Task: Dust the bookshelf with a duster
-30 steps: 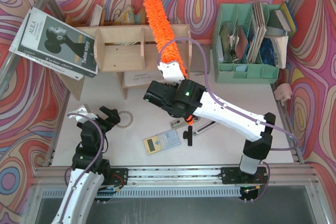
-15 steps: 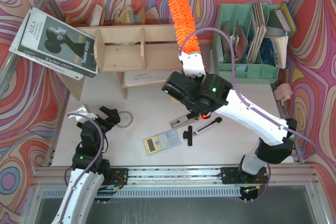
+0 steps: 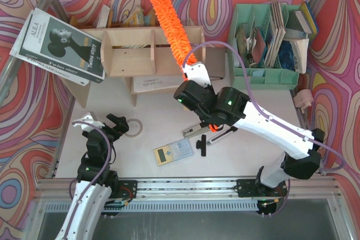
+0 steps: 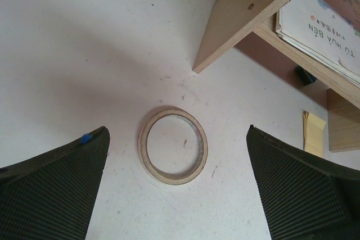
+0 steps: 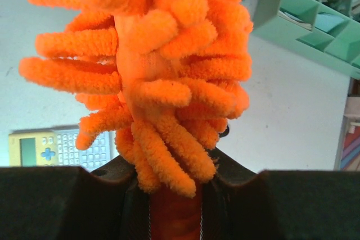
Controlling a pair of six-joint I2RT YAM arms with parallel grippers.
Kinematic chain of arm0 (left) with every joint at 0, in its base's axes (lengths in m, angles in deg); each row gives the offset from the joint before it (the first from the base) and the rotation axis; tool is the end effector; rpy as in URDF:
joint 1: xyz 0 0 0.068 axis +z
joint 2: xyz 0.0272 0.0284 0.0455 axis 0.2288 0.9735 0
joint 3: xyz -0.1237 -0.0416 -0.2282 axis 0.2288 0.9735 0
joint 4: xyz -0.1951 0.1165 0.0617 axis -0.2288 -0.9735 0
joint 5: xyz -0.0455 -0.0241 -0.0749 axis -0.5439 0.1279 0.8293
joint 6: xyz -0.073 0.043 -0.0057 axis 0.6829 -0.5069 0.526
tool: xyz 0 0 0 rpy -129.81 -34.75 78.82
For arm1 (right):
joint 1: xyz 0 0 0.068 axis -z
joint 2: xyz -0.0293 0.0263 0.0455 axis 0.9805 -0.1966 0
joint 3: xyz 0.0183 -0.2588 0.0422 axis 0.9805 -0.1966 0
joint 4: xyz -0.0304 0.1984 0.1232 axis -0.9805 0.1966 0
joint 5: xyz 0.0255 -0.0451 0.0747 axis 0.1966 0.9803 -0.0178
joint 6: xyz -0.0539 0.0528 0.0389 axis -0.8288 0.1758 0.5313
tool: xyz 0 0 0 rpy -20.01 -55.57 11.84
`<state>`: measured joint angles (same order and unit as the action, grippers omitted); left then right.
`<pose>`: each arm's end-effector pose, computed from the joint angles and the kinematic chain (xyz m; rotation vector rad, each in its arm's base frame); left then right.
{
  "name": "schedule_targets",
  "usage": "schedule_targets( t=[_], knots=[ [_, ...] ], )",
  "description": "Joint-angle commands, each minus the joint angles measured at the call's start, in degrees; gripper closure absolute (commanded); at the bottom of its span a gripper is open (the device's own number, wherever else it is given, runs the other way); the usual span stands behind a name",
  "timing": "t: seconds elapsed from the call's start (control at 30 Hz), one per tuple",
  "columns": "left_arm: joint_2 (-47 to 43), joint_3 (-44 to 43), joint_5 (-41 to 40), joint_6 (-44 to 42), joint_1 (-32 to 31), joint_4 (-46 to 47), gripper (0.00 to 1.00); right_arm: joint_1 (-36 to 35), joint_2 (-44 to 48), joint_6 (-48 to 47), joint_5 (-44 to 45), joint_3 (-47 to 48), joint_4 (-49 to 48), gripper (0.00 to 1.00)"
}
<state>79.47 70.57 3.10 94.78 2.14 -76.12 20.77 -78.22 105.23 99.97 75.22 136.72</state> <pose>0.1376 -0.0053 0.2048 -0.5578 1.6958 -0.3102 0.1948 0.2165 0.3800 -0.2861 2.1657 -0.0908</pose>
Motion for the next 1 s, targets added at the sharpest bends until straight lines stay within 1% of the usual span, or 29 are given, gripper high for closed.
schedule_targets(
  t=[0.0, 0.1, 0.27, 0.37, 0.43, 0.53, 0.7, 0.8, 0.97],
  knots=[
    [-0.1, 1.1, -0.8, 0.1, 0.3, 1.1, 0.01, -2.2, 1.0, -1.9, -0.2, 2.1, -5.1, 1.00],
    [0.1, 1.0, -0.9, 0.1, 0.3, 1.2, 0.02, -6.7, -0.7, -0.1, 0.8, 5.5, -3.6, 1.00],
    [0.1, 1.0, -1.0, 0.1, 0.2, 1.2, 0.02, -14.8, -7.1, 7.0, 2.5, 13.8, 3.0, 1.00],
    [0.0, 1.0, -1.0, 0.1, 0.3, 1.1, 0.01, -17.5, -10.2, 12.2, 2.1, 15.2, 5.2, 1.00],
    [-0.2, 1.0, -1.0, 0.1, 0.3, 1.0, 0.02, -18.4, -11.0, 15.4, 0.7, 14.0, 4.9, 1.00],
    [-0.5, 0.9, -1.1, 0.1, 0.3, 0.8, 0.01, -20.8, -10.9, 18.7, 0.1, 10.3, 1.8, 1.00],
    [-1.0, 0.8, -1.3, 0.1, 0.3, 0.4, 0.01, -21.9, -10.8, 21.3, -1.8, 6.0, -3.7, 1.00],
    [-1.6, 0.7, -1.7, 0.0, 0.3, -0.1, 0.02, -21.8, -11.6, 21.1, -3.9, 3.6, -6.9, 1.00],
    [-2.3, 0.7, -1.9, -0.1, 0.3, -0.8, 0.02, -21.9, -15.3, 22.8, -4.7, 1.8, -7.4, 1.00]
  ],
)
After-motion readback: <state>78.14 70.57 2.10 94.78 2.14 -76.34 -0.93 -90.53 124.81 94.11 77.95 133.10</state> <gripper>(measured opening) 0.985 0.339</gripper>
